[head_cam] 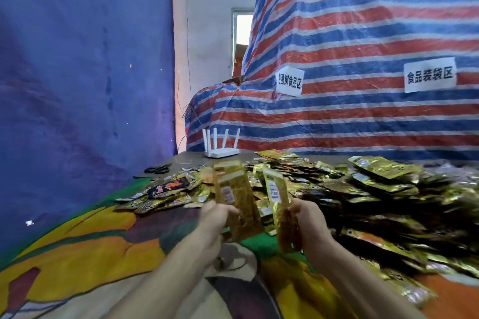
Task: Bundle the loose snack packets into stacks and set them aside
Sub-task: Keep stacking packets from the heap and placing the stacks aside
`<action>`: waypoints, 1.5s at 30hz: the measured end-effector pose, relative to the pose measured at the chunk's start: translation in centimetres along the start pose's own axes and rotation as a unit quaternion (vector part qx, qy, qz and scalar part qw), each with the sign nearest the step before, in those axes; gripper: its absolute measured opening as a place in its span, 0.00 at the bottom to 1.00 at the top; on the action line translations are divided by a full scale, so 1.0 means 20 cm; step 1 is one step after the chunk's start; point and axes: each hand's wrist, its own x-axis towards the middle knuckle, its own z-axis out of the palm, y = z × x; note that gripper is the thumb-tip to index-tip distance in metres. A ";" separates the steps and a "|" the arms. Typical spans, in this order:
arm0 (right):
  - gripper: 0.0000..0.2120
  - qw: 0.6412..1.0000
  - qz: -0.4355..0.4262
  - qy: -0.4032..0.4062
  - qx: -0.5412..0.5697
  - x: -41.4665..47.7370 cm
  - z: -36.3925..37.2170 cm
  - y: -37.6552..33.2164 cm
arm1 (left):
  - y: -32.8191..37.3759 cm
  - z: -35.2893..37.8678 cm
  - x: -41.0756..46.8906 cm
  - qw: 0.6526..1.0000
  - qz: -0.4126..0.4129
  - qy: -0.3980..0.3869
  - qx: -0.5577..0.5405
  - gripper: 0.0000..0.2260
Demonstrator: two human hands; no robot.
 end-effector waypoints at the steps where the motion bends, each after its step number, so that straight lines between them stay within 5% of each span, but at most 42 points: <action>1: 0.10 1.000 -0.007 -0.002 0.017 0.00 -0.01 0.01 | -0.01 0.05 0.00 0.999 0.022 0.000 0.030 0.11; 5: 0.16 0.998 -0.054 0.001 0.024 -0.01 -0.03 0.03 | -0.07 0.15 -0.02 0.989 0.105 -0.029 0.102 0.09; 9: 0.14 0.995 -0.088 -0.012 -0.039 -0.01 -0.03 0.06 | -0.17 0.16 -0.07 0.974 0.183 -0.055 0.122 0.23; 13: 0.12 0.990 -0.085 -0.054 -0.096 -0.02 0.00 0.08 | -0.18 0.17 -0.09 0.979 0.149 -0.055 0.130 0.06; 18: 0.12 0.987 -0.090 -0.073 -0.108 -0.04 0.06 0.12 | -0.20 0.14 -0.12 0.978 0.079 -0.191 -0.029 0.22; 24: 0.14 0.992 -0.070 -0.101 -0.037 -0.03 0.09 0.15 | -0.20 0.14 -0.09 0.977 0.163 -0.139 0.014 0.09; 31: 0.21 0.992 -0.095 -0.087 -0.021 -0.05 0.02 0.15 | -0.18 0.10 -0.08 0.964 0.122 -0.237 -0.013 0.15; 34: 0.23 0.989 -0.107 -0.072 -0.074 -0.05 0.01 0.13 | -0.19 0.09 -0.08 0.972 0.118 -0.199 0.027 0.14; 40: 0.05 0.960 -0.163 -0.009 -0.228 0.01 -0.10 0.04 | -0.20 0.13 -0.10 0.977 0.176 -0.115 0.028 0.18; 45: 0.05 0.903 -0.128 -0.078 -0.403 0.04 -0.20 0.01 | -0.15 0.12 -0.11 0.970 0.233 -0.065 0.022 0.18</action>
